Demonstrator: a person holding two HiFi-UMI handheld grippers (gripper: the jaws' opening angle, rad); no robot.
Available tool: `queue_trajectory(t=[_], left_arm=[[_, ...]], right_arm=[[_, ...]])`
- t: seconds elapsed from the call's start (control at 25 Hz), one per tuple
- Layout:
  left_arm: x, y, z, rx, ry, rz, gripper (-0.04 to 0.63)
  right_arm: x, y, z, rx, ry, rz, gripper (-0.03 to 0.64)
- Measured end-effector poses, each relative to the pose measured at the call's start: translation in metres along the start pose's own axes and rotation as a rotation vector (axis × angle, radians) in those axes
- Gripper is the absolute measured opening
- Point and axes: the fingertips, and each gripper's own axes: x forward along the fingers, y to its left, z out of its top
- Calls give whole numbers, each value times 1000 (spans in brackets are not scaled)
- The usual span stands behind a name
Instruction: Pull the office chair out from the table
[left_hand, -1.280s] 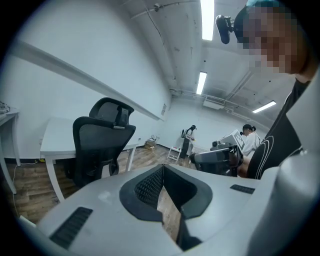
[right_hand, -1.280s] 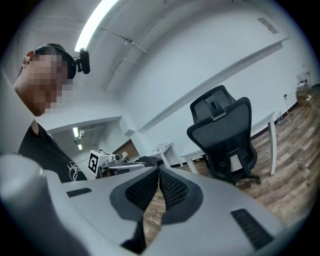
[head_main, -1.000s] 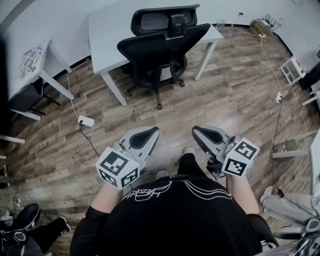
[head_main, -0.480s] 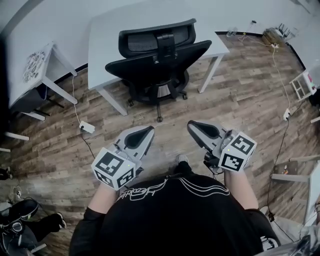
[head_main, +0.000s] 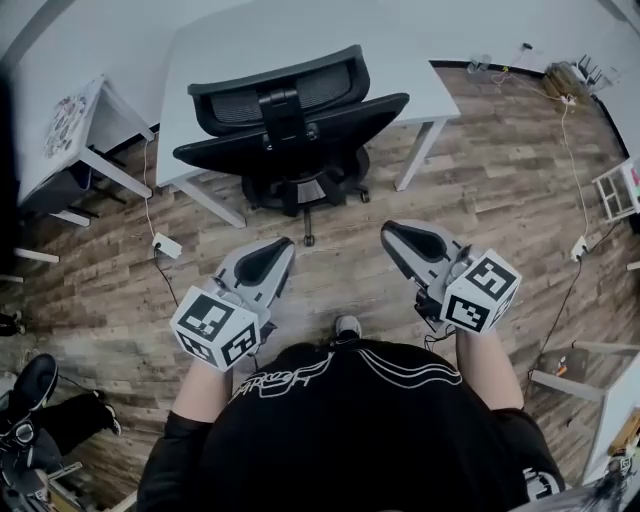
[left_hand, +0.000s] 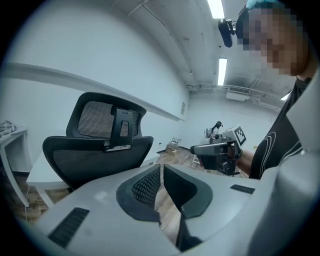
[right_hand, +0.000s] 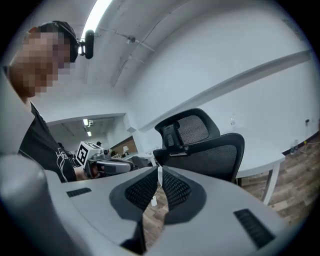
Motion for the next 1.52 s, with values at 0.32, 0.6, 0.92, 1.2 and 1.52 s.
queue_trajectory(t=[0.32, 0.6, 0.92, 1.2, 1.52], left_arm=[[-3, 32, 7, 17, -12, 158, 9], [-17, 89, 25, 19, -45, 243, 42], [-14, 163, 28, 151, 42, 303, 215], [-10, 220, 35, 411, 183, 348, 290], [2, 269, 24, 661, 381, 343, 291]], right_arm=[[1, -35, 2, -99, 72, -15, 38], [18, -70, 34, -190, 65, -76, 40], [52, -102, 53, -343, 97, -105, 177], [87, -130, 67, -516, 153, -137, 274], [119, -176, 69, -841, 376, -269, 282]])
